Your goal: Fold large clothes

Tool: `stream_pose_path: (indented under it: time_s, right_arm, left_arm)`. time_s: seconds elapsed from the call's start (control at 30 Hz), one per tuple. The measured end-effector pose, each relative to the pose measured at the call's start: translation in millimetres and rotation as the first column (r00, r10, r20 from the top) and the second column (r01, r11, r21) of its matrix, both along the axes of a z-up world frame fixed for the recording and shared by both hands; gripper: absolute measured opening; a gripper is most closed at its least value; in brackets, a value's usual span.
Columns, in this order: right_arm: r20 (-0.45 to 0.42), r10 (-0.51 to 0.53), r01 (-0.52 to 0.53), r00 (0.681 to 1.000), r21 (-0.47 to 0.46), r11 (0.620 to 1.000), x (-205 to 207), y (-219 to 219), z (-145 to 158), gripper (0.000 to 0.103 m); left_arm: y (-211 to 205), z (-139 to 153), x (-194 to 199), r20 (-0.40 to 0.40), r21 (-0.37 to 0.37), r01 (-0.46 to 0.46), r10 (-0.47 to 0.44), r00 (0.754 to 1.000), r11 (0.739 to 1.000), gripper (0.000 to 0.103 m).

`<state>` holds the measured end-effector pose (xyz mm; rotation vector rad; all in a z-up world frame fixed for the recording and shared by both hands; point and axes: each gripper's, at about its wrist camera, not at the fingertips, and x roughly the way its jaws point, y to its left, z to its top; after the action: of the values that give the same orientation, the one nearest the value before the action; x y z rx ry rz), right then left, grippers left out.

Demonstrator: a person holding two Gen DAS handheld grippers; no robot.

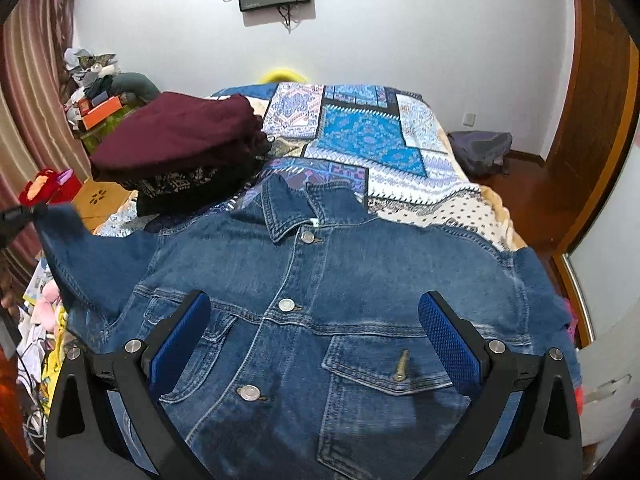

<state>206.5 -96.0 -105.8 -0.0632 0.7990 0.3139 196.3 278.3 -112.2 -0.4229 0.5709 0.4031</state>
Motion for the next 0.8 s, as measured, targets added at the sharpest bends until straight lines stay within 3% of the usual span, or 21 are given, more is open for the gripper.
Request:
stream_pose_path:
  time_s: [0.23, 0.43, 0.63, 0.8]
  right_arm:
    - [0.043, -0.003, 0.004, 0.999, -0.011, 1.0, -4, -19, 8, 0.103]
    - [0.052, -0.007, 0.009, 0.999, -0.048, 0.999, -4, -33, 5, 0.103]
    - [0.045, 0.0, 0.004, 0.999, -0.093, 0.996, -7, -42, -2, 0.103]
    - [0.035, 0.016, -0.011, 0.999, -0.134, 0.991, -8, -42, -8, 0.103]
  left_arm:
    - [-89, 26, 36, 0.033, 0.046, 0.21, -0.212, 0.977, 0.977, 0.003]
    - [-167, 10, 65, -0.038, 0.061, 0.389, -0.387, 0.921, 0.919, 0.003]
    - [-233, -29, 78, -0.159, 0.007, 0.548, -0.54, 0.826, 0.836, 0.003]
    - [-265, -67, 81, -0.271, -0.073, 0.617, -0.611, 0.744, 0.783, 0.003]
